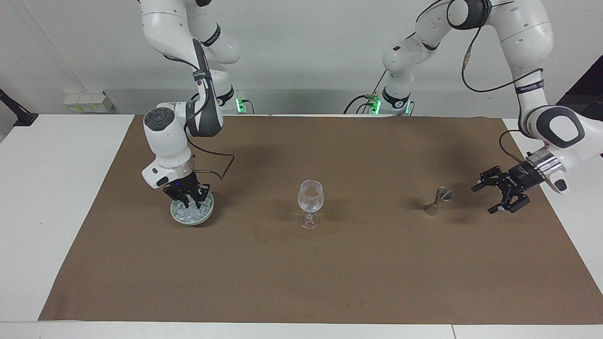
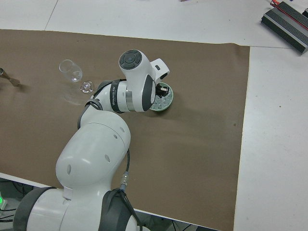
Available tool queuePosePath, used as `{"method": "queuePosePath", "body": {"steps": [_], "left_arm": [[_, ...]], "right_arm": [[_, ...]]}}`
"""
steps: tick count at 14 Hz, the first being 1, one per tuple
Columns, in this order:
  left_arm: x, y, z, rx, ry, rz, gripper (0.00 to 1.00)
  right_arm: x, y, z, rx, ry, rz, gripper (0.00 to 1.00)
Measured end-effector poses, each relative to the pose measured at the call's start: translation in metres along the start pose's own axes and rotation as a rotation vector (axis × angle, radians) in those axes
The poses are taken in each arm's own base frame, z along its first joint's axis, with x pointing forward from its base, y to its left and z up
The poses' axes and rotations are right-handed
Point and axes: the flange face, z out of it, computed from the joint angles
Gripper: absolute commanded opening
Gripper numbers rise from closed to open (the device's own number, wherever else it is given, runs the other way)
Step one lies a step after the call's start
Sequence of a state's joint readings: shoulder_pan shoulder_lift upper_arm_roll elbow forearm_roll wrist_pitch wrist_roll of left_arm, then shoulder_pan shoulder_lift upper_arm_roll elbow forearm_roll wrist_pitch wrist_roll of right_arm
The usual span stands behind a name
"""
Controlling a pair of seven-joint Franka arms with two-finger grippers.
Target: Pour wine and add ice with both arms
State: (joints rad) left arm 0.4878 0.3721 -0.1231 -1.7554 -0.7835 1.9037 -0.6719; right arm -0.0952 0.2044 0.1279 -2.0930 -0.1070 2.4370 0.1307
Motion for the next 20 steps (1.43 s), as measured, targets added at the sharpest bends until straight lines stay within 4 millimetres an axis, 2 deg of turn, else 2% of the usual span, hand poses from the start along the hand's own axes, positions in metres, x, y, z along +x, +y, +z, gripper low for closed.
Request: {"method": "queuePosePath", "body": {"steps": [3,5,7,12,14,17,20], "left_arm": [[-0.026,0.031,-0.019,0.077,0.126,0.149,1.0],[-0.045,0.049,-0.023,0.135,0.201,0.265,1.0],[-0.063,0.062,-0.022,0.214,0.271,0.426,1.0],[-0.105,0.081,-0.009,0.383,0.353,0.795,1.0],[-0.129,0.086,-0.007,0.423,0.353,0.949,1.0],[-0.171,0.091,-0.001,0.481,0.367,1.105,1.0],[-0.221,0.087,0.01,0.531,0.365,1.23,1.0]], "right_arm": [[0.005,0.0,-0.024,-0.008,-0.004,-0.047,0.0],[0.013,-0.002,-0.064,-0.019,-0.003,-0.052,0.0],[0.022,-0.006,-0.112,-0.024,-0.009,-0.052,0.0],[0.039,-0.049,-0.206,0.079,-0.001,-0.037,0.0],[0.041,-0.077,-0.228,0.091,-0.002,-0.027,0.0],[0.04,-0.143,-0.237,0.123,0.007,0.006,0.0],[0.04,-0.188,-0.25,0.153,0.023,0.04,0.0]]}}
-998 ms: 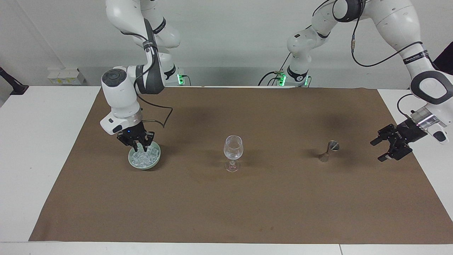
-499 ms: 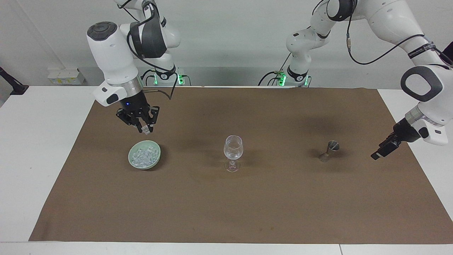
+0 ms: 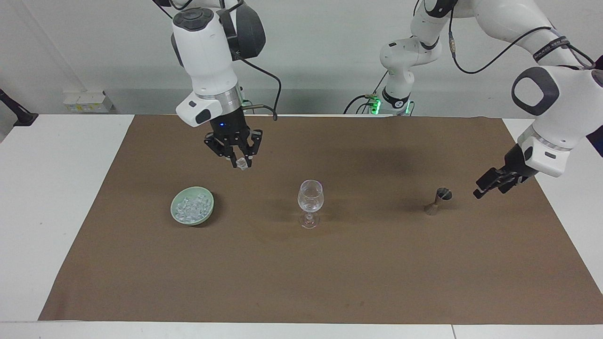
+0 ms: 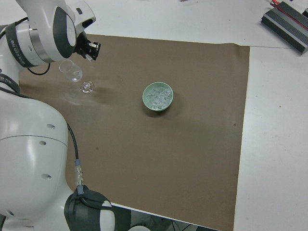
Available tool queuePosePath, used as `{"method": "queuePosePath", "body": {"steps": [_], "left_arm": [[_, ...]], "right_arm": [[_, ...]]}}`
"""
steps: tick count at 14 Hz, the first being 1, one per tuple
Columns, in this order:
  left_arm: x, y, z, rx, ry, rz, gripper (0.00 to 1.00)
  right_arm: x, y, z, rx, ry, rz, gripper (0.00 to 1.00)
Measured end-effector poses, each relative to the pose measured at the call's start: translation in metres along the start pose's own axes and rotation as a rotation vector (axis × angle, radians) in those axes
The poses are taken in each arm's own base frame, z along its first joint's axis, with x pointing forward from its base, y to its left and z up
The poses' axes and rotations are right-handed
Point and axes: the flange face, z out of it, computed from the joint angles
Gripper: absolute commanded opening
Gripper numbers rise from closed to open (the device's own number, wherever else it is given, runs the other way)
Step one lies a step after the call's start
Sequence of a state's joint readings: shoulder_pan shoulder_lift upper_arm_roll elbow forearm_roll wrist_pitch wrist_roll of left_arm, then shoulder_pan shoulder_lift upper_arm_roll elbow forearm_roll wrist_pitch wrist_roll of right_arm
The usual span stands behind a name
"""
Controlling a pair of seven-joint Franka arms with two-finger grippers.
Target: Pour wine and add ice with both arms
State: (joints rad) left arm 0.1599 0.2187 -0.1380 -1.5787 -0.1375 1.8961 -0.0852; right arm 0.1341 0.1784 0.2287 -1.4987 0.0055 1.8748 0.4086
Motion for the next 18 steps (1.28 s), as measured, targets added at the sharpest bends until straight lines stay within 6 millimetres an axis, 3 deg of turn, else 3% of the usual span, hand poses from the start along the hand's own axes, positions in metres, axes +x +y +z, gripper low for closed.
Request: {"method": "queuePosePath", "body": {"steps": [4,7,10,15,18], "left_arm": [[-0.028,0.012,-0.041,0.037,-0.032,0.112,1.0],[-0.061,0.022,-0.084,0.074,-0.069,0.151,1.0],[-0.091,0.028,-0.116,0.094,-0.106,0.161,1.0],[-0.099,0.026,-0.115,0.101,-0.129,0.157,1.0],[-0.099,0.025,-0.116,0.101,-0.13,0.156,1.0]], "right_arm": [[-0.003,-0.047,0.004,0.031,-0.001,0.017,0.0],[0.0,-0.085,0.022,0.067,0.001,0.007,0.0],[0.006,-0.101,0.04,0.097,-0.007,0.018,0.0],[0.006,-0.133,0.071,0.119,-0.032,-0.001,0.0],[0.005,-0.132,0.084,0.065,-0.039,-0.023,0.0]]}}
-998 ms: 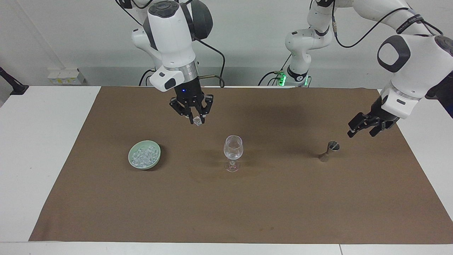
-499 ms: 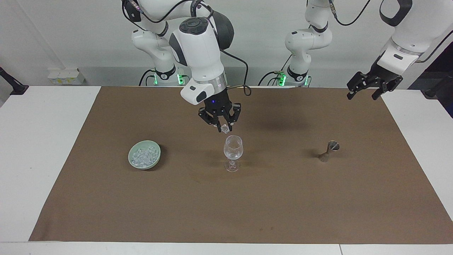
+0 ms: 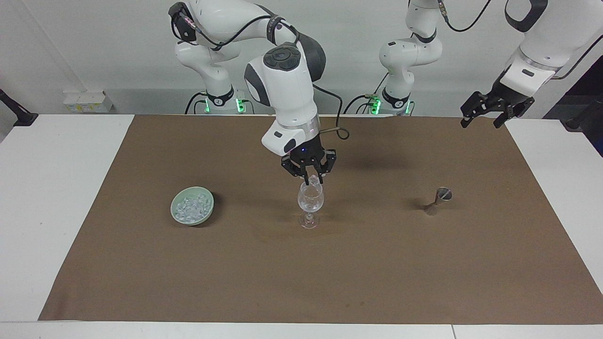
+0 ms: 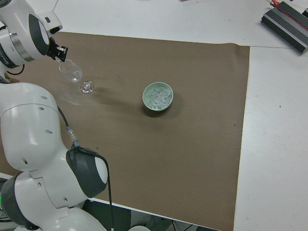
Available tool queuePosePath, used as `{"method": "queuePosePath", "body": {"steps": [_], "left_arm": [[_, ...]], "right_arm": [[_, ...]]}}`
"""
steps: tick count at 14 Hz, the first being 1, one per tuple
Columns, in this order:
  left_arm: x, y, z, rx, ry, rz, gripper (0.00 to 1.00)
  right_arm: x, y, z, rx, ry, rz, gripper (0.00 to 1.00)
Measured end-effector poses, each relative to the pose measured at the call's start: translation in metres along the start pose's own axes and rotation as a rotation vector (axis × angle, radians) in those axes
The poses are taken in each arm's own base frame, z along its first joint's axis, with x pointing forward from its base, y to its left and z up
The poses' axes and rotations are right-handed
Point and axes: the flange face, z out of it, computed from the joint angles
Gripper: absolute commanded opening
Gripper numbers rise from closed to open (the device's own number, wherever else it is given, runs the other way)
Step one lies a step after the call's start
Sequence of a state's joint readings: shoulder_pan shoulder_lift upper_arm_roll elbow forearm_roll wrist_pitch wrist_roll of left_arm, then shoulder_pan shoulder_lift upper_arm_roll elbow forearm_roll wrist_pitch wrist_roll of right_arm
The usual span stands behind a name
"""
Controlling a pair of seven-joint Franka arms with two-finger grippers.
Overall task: Pour wine and add ice with both arms
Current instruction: 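Release the ice into the clear glass with the right gripper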
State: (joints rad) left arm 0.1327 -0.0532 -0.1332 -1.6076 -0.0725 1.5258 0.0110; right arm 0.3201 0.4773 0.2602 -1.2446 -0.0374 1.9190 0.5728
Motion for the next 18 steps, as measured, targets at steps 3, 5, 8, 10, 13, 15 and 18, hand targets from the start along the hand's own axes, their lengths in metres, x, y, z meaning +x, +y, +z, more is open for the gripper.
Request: {"method": "queuePosePath", "body": {"steps": [3,5,8,10,13,15,18], "left_arm": [[-0.004,0.001,-0.004,0.001,0.002,0.001,1.0],[-0.006,0.001,-0.012,0.002,0.017,0.001,1.0],[-0.01,-0.008,-0.023,0.003,0.041,-0.018,1.0],[-0.014,-0.013,-0.03,0.003,0.053,-0.028,1.0],[-0.016,-0.01,-0.033,0.004,0.059,-0.022,1.0],[-0.016,-0.009,-0.033,0.005,0.059,-0.02,1.0],[-0.016,-0.011,-0.033,0.004,0.059,-0.023,1.0]], "right_arm": [[0.001,0.005,0.006,-0.015,-0.006,0.002,0.0],[-0.001,0.006,0.015,-0.024,-0.019,0.001,0.0],[-0.004,0.006,0.026,-0.032,-0.029,-0.003,0.0],[-0.005,0.006,0.03,-0.034,-0.03,-0.004,0.19],[-0.006,0.008,0.033,-0.037,-0.033,-0.003,0.31],[-0.005,0.009,0.033,-0.039,-0.033,-0.003,0.36],[-0.005,0.009,0.033,-0.047,-0.029,-0.006,0.48]]}}
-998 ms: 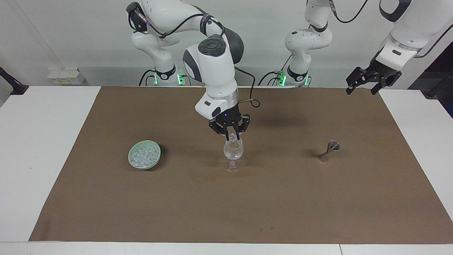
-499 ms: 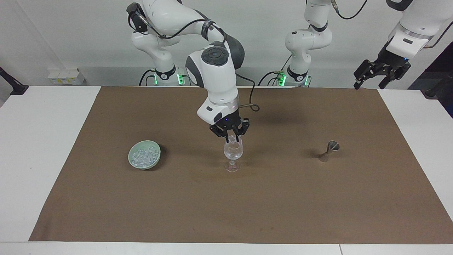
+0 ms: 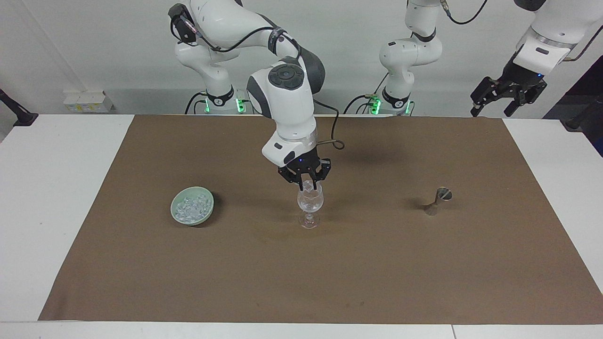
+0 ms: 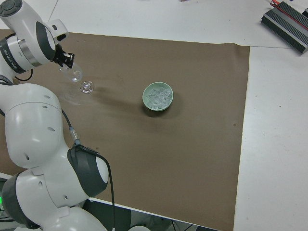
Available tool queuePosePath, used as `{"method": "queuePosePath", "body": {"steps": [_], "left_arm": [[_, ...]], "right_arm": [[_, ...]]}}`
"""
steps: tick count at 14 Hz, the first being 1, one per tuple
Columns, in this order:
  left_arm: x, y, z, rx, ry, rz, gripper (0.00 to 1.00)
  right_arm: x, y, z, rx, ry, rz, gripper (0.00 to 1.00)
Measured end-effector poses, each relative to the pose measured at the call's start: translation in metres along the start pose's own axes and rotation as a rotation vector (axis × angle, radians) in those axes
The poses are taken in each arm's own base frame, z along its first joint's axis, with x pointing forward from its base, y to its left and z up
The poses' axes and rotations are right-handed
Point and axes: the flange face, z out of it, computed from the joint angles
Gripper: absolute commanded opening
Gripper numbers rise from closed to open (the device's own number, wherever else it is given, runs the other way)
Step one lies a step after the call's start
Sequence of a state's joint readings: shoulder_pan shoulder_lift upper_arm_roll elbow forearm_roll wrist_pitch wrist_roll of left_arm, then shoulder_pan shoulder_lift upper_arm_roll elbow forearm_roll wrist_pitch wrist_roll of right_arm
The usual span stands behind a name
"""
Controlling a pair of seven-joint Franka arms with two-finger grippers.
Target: Pour wine and add ice with both arms
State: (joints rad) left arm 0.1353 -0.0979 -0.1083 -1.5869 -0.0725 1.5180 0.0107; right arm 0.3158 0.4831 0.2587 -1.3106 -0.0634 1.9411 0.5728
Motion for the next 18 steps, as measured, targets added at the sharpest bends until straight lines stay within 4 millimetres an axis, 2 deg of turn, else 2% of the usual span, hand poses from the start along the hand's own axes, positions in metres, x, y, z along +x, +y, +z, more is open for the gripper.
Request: {"method": "queuePosePath", "body": {"steps": [9,12,14,16,18], "left_arm": [[0.0,0.0,0.0,0.0,0.0,0.0,1.0],[0.0,0.0,0.0,0.0,0.0,0.0,1.0],[0.0,0.0,0.0,0.0,0.0,0.0,1.0],[0.0,0.0,0.0,0.0,0.0,0.0,1.0],[0.0,0.0,0.0,0.0,0.0,0.0,1.0]], "right_arm": [[0.0,-0.001,0.0,-0.004,0.002,-0.004,0.5],[-0.001,-0.001,-0.004,-0.002,0.009,-0.005,0.69],[0.0,0.001,-0.016,0.003,0.026,-0.001,0.98],[0.005,0.012,-0.034,0.007,0.052,0.007,1.0],[0.016,0.036,-0.048,0.002,0.073,-0.008,1.0]]}}
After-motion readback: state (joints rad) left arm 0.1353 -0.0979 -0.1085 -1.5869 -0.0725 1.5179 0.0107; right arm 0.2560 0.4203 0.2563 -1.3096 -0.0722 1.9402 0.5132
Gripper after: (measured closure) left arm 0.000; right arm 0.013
